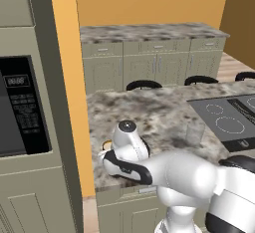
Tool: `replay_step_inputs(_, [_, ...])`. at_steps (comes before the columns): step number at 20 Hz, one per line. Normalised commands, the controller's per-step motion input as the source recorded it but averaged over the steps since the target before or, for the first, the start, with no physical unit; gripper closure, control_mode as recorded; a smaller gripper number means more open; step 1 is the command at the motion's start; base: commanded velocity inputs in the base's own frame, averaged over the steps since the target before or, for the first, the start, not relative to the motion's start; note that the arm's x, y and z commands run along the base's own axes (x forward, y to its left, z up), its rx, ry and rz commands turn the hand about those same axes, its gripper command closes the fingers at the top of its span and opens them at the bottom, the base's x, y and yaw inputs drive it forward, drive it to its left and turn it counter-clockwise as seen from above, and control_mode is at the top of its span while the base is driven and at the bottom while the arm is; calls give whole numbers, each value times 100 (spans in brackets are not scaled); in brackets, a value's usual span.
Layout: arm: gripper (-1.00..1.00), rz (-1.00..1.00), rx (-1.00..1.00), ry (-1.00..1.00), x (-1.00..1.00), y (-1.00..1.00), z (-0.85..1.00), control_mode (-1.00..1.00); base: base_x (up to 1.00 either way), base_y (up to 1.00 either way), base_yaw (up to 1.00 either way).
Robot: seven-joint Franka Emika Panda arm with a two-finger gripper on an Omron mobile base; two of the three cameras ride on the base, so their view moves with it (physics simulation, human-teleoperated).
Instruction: Pick the mug from the counter and place it inside the microwave. Then close the microwave.
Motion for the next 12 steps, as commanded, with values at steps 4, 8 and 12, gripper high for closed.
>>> replay_step_inputs(4, [-100, 0, 0, 0, 2, 0, 0, -100, 0, 0, 0])
replay_step_inputs(8, [-100, 0, 0, 0, 0, 0, 0, -100, 0, 0, 0])
replay_step_inputs(12, [-100, 0, 0, 0, 0, 0, 0, -100, 0, 0, 0])
